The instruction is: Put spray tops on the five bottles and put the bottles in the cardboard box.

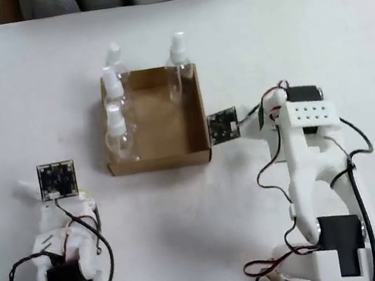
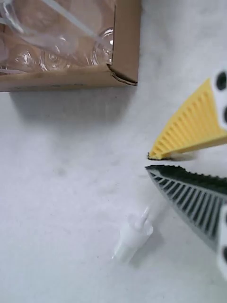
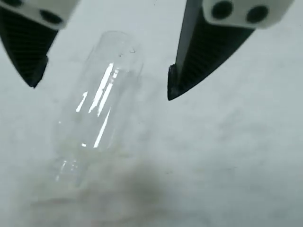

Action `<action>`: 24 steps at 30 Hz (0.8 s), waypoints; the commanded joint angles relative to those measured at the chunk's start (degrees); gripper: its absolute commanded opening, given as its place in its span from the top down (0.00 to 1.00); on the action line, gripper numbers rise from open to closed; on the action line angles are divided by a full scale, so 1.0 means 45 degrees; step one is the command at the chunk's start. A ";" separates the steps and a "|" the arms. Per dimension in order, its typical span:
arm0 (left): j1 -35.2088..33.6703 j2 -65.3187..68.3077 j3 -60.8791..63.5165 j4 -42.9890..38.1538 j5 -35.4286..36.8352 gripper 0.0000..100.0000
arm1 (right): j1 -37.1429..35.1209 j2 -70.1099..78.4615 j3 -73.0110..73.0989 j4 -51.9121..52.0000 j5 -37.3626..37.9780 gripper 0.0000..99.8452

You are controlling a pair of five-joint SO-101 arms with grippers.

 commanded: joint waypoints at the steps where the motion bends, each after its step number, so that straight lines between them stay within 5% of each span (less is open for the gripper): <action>1: -0.0127 -0.0088 -0.0059 -0.0195 -0.0117 0.98 | -0.0068 -0.0225 0.0195 -0.0967 0.0059 0.64; 18: -0.0127 -0.0088 -0.0059 -0.0195 -0.0117 0.98 | -0.0107 0.4288 -0.2774 -0.1846 -0.0723 0.65; 24: -0.0107 -0.0088 -0.0059 -0.0215 -0.0137 0.98 | -0.0147 0.5070 -0.3497 -0.1846 -0.0723 0.74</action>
